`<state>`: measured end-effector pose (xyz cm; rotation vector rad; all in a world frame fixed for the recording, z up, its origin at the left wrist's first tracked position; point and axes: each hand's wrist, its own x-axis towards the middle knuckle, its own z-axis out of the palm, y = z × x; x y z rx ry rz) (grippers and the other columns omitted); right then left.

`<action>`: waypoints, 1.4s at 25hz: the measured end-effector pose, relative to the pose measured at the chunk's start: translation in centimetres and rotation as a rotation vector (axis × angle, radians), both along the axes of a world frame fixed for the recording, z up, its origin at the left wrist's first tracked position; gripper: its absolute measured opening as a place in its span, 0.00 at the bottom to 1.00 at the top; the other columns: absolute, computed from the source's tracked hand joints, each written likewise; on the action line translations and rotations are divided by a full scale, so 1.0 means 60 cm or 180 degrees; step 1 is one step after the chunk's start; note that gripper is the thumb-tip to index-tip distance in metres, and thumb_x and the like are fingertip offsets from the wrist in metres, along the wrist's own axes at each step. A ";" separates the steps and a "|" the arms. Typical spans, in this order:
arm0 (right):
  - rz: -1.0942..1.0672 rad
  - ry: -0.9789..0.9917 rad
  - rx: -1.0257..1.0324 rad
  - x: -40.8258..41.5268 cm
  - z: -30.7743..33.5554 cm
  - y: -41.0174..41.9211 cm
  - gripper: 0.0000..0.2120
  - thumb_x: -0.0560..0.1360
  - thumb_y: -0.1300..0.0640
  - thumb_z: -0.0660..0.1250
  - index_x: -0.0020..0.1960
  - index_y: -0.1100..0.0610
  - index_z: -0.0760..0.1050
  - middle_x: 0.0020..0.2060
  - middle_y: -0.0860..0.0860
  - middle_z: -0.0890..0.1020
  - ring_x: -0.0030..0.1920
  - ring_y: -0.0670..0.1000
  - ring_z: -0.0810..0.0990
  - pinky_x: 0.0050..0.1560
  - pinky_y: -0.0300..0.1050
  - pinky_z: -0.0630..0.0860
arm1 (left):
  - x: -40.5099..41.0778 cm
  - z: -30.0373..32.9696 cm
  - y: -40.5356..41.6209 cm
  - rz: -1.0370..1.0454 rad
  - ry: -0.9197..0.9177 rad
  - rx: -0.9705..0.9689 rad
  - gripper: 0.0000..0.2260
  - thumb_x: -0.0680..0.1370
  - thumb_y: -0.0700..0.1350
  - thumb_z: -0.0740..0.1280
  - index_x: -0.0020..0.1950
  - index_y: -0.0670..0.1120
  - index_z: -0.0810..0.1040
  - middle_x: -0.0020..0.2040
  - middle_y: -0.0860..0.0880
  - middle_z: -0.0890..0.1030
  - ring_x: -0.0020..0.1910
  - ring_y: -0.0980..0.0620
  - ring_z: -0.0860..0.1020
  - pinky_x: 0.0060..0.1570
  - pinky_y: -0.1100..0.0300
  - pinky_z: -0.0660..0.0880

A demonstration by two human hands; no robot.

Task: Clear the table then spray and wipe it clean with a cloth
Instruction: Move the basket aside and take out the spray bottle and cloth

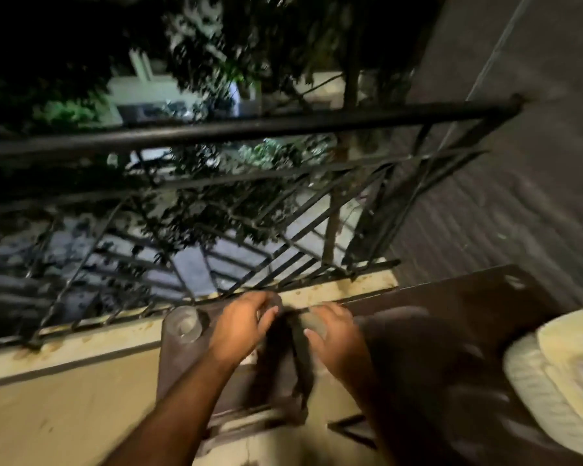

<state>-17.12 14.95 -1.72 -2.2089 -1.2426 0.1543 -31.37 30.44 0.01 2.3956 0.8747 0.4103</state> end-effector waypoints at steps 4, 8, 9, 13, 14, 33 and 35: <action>-0.0802 -0.0129 0.0467 0.132 0.194 -0.135 0.14 0.69 0.54 0.73 0.55 0.54 0.81 0.53 0.51 0.83 0.56 0.52 0.80 0.59 0.41 0.70 | 0.207 0.189 -0.109 -0.0687 -0.0813 0.0139 0.09 0.76 0.51 0.67 0.54 0.50 0.80 0.46 0.53 0.83 0.46 0.55 0.80 0.47 0.60 0.76; -0.1615 -0.0304 0.0621 0.211 0.287 -0.332 0.15 0.70 0.51 0.71 0.55 0.55 0.81 0.52 0.52 0.83 0.56 0.54 0.81 0.60 0.45 0.72 | 0.340 0.273 -0.276 -0.1561 -0.1089 0.0198 0.13 0.75 0.55 0.63 0.53 0.51 0.81 0.48 0.55 0.83 0.48 0.57 0.80 0.50 0.62 0.76; -0.1889 -0.0202 0.0600 0.216 0.291 -0.394 0.14 0.72 0.51 0.71 0.55 0.55 0.81 0.53 0.52 0.83 0.57 0.54 0.80 0.60 0.46 0.72 | 0.359 0.278 -0.331 -0.1821 -0.1081 0.0231 0.13 0.75 0.55 0.64 0.53 0.51 0.81 0.48 0.55 0.83 0.48 0.57 0.80 0.51 0.62 0.75; -0.2750 0.0164 0.0430 0.207 0.273 -0.587 0.13 0.73 0.54 0.72 0.56 0.57 0.81 0.55 0.53 0.83 0.57 0.54 0.80 0.59 0.46 0.72 | 0.394 0.242 -0.486 -0.2688 -0.0681 0.0158 0.10 0.75 0.52 0.67 0.52 0.51 0.81 0.49 0.56 0.83 0.48 0.59 0.79 0.52 0.61 0.75; -0.2953 0.0324 0.0352 0.200 0.257 -0.625 0.14 0.72 0.53 0.72 0.56 0.57 0.81 0.55 0.54 0.83 0.56 0.55 0.80 0.57 0.45 0.73 | 0.406 0.225 -0.508 -0.2831 -0.0508 0.0132 0.11 0.74 0.53 0.67 0.53 0.51 0.81 0.49 0.56 0.83 0.48 0.59 0.79 0.52 0.62 0.75; -0.3832 0.1074 -0.0447 0.352 0.171 -0.601 0.26 0.74 0.50 0.70 0.70 0.54 0.71 0.66 0.56 0.76 0.63 0.55 0.77 0.61 0.50 0.75 | 0.728 0.108 -0.512 -0.3512 0.0568 0.0284 0.21 0.75 0.49 0.68 0.67 0.49 0.73 0.65 0.48 0.75 0.63 0.49 0.73 0.63 0.57 0.67; -0.3846 0.1011 -0.0432 0.378 0.177 -0.596 0.26 0.75 0.49 0.69 0.71 0.54 0.71 0.66 0.56 0.76 0.63 0.56 0.76 0.60 0.50 0.75 | 0.748 0.109 -0.527 -0.3558 0.0596 0.0290 0.21 0.76 0.49 0.68 0.68 0.48 0.72 0.66 0.48 0.74 0.65 0.49 0.72 0.63 0.57 0.67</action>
